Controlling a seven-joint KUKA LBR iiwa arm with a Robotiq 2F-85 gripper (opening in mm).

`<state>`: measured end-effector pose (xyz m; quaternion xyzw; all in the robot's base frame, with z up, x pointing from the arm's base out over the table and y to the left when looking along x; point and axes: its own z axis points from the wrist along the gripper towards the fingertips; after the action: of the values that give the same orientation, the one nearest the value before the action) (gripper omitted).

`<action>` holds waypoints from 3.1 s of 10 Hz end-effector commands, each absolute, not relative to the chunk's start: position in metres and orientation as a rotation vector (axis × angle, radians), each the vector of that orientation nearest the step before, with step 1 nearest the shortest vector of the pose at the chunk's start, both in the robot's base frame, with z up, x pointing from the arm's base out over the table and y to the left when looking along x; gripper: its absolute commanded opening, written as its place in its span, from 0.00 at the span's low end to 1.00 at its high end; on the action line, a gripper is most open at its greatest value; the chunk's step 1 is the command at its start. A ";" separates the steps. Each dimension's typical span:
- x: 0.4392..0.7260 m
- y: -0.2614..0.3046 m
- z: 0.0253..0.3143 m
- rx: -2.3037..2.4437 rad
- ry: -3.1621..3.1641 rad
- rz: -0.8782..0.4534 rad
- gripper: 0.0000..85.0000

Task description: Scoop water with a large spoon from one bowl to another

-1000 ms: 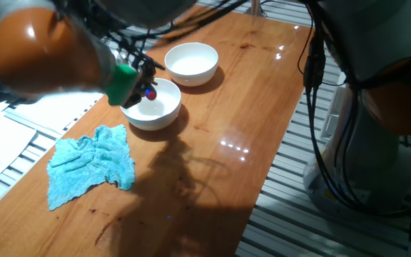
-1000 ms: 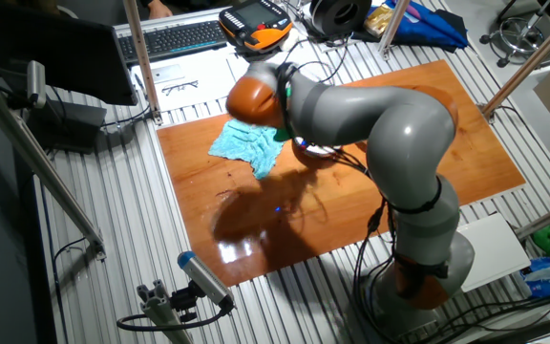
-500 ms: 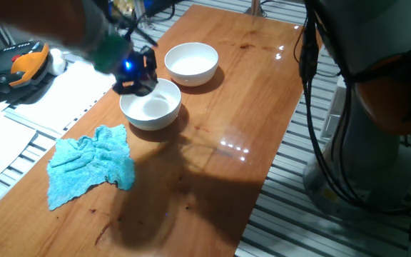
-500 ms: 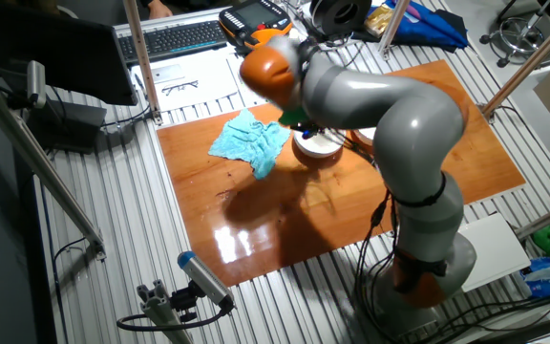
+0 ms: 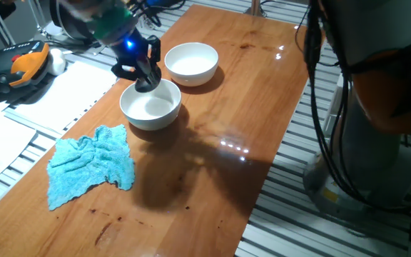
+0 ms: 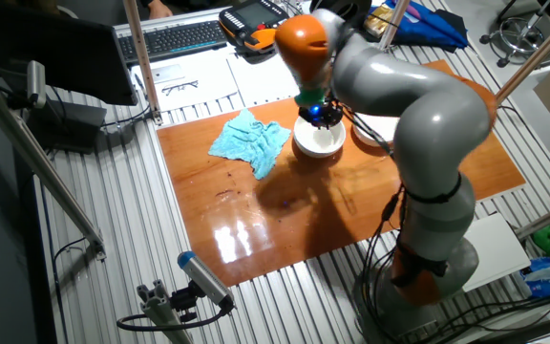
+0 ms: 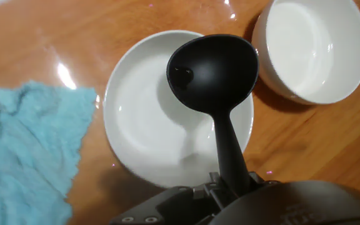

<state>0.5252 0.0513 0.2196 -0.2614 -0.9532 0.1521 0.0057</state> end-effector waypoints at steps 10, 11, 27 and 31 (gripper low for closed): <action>0.530 0.011 0.248 -1.491 -2.801 0.252 0.00; 0.531 0.005 0.250 -1.536 -2.779 0.236 0.00; 0.549 -0.056 0.229 -2.256 -2.284 0.178 0.00; 0.555 -0.065 0.223 -2.390 -2.100 0.109 0.00</action>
<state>0.5551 -0.0655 0.2227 -0.7198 -0.6931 0.0325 -0.0222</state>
